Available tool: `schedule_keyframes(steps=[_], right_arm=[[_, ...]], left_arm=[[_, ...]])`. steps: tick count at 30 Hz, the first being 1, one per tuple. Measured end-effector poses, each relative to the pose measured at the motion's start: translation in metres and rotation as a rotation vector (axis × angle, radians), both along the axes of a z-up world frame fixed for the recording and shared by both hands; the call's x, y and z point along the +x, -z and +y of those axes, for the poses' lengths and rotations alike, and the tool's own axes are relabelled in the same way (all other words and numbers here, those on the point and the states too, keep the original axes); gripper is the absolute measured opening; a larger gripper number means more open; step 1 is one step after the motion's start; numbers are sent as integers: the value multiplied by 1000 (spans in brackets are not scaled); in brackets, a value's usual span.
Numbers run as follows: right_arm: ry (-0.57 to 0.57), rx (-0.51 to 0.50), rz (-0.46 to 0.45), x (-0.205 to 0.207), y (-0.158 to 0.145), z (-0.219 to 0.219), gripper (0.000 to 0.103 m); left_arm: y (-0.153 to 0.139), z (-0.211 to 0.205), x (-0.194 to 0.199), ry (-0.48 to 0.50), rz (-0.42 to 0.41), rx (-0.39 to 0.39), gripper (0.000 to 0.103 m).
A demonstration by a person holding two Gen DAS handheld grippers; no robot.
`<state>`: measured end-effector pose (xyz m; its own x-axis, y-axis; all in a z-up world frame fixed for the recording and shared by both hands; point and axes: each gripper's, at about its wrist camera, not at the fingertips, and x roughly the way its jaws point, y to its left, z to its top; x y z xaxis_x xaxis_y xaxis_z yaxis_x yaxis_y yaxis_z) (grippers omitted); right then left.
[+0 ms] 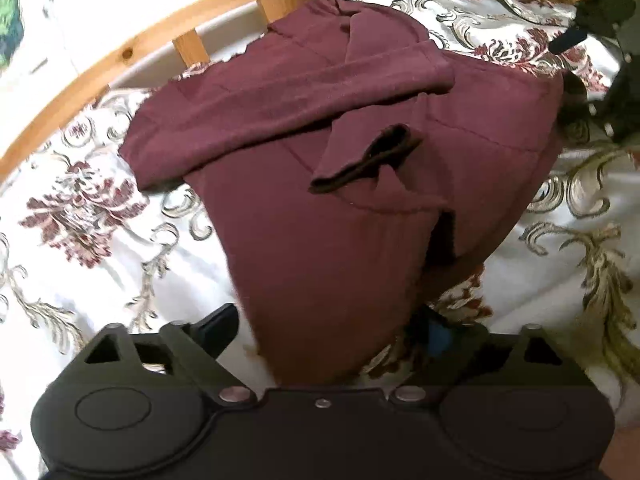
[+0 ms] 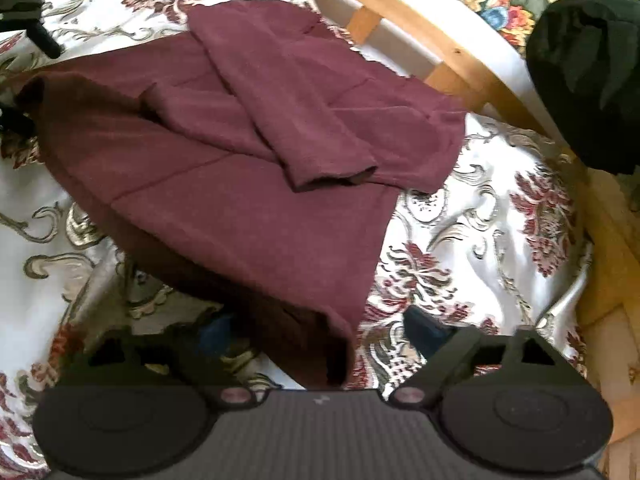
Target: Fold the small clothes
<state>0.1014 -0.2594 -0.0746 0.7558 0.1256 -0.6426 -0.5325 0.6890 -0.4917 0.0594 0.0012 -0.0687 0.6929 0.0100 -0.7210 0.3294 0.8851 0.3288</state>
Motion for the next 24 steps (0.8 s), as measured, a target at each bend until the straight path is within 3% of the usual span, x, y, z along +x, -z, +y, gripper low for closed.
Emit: schedule_keyframes(steps=[4, 6, 7, 8, 9, 11, 16, 21, 24], right_arm=[[-6, -12, 22, 3, 1, -2, 62], [-23, -32, 45, 4, 5, -1, 48], [-33, -35, 47, 2, 6, 0, 45], [-41, -41, 42, 1, 6, 1, 32], [-46, -51, 33, 0, 5, 2, 19], [-51, -67, 22, -2, 1, 2, 16], [-66, -91, -63, -21, -19, 2, 11], [-88, -80, -156, -58, -47, -5, 10], [-90, -39, -162, -80, -67, -10, 10]], left_arm=[[-2, 5, -6, 15, -23, 27, 68], [-2, 7, -8, 27, -18, 23, 55], [-2, 7, -9, 40, -18, 23, 43], [-2, 7, -10, 55, -23, 33, 29], [-2, 5, -11, 67, -31, 52, 22], [-5, 6, -13, 74, -47, 67, 10], [-33, 29, -20, 19, -114, -52, 7], [-61, 40, -41, 18, -190, -98, 7], [-77, 46, -62, 30, -198, -139, 7]])
